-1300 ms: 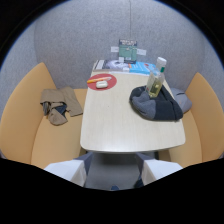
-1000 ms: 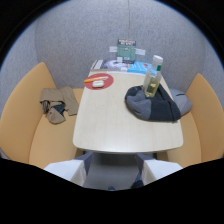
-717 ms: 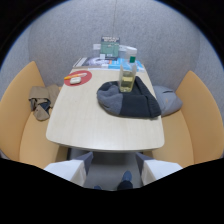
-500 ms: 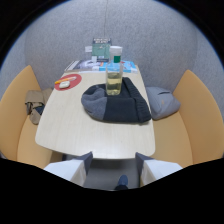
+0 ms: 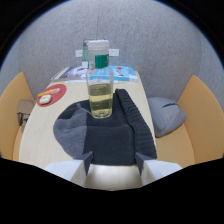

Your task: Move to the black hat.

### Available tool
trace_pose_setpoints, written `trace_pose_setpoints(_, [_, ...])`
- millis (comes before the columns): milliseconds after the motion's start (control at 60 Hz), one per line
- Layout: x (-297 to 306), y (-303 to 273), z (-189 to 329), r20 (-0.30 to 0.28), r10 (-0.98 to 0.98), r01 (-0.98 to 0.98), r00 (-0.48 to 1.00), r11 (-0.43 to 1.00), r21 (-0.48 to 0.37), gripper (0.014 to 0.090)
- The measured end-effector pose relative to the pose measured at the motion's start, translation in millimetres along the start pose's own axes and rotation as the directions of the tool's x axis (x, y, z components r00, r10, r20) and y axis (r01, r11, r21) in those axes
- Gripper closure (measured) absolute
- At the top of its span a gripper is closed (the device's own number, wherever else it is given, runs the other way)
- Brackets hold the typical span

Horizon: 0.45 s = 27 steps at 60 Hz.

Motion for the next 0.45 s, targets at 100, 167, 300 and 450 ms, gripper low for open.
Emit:
trace_pose_setpoints(100, [2.8,-8.3,15.2,-0.002,0.001,-0.001,1.0,1.0,0.001,0.0174])
trace_pose_setpoints(167, [3.8,-12.6,19.4,0.0,0.002,-0.002,1.0,1.0,0.002,0.0174])
trace_pose_setpoints(300, [3.7,-14.0,20.1,0.002,0.007,-0.007,1.0,1.0,-0.006,0.0176])
trace_pose_setpoints(450, [5.1,-14.2,18.4,-0.005,0.017,-0.017,1.0,1.0,-0.003,0.0176])
